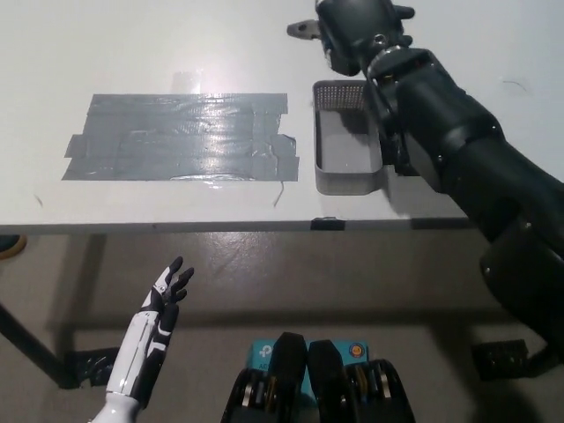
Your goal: The robot picks the blue plier placed on top of the container and places it on the grey area of the table
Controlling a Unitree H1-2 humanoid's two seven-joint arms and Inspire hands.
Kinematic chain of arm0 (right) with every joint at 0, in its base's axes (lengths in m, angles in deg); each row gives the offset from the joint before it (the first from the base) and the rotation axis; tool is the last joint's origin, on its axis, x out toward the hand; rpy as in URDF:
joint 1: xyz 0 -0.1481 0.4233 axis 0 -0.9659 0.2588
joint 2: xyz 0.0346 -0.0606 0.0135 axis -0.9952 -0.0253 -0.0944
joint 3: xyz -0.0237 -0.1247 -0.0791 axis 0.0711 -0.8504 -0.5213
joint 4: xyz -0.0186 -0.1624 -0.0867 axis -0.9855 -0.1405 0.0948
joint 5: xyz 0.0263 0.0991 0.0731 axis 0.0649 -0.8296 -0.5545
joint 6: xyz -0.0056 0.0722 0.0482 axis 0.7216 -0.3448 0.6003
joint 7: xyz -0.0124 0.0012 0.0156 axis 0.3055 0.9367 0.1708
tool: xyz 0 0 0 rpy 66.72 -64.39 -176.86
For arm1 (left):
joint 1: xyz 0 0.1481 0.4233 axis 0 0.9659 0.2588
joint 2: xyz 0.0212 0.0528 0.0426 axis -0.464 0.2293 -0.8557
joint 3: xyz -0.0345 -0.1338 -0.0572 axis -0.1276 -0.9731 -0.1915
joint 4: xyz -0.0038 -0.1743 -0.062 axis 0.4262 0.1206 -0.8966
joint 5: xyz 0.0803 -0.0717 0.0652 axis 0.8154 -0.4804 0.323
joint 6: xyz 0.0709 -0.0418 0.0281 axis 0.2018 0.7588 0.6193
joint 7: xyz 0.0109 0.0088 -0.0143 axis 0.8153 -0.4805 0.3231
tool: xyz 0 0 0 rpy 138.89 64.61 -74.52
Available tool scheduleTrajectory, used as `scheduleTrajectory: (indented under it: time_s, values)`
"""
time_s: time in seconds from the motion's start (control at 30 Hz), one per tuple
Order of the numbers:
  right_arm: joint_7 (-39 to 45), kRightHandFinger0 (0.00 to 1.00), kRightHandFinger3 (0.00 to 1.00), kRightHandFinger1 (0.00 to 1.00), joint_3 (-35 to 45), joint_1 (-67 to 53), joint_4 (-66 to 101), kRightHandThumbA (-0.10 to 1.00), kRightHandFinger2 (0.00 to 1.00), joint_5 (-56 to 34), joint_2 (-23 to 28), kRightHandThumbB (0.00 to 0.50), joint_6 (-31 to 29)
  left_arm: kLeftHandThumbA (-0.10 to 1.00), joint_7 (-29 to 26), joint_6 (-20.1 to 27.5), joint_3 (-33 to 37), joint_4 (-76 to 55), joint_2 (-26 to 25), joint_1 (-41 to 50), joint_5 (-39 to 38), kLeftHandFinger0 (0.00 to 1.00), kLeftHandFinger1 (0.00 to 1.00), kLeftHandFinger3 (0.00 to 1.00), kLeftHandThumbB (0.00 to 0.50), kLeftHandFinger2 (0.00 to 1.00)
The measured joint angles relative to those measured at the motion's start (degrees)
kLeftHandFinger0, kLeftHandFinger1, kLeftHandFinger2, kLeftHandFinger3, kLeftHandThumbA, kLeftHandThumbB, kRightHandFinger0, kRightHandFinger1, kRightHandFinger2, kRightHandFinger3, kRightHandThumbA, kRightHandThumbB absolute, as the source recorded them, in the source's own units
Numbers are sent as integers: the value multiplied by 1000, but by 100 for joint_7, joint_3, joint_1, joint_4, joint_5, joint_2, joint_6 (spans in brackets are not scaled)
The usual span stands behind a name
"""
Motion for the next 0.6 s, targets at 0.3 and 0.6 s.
scheduleTrajectory:
  time_s: [0.3,0.6]
  values:
    - [-92,0,517,0,352,6,-15,20,123,-20,-649,341,-95,1000,131,1,88,-21,-11,98,-50,1000,1000,1000,74,1000]
    - [-146,0,496,0,679,5,-174,-100,134,-79,-1381,330,-133,1000,218,4,109,-38,-9,152,-113,1000,1000,1000,144,1000]
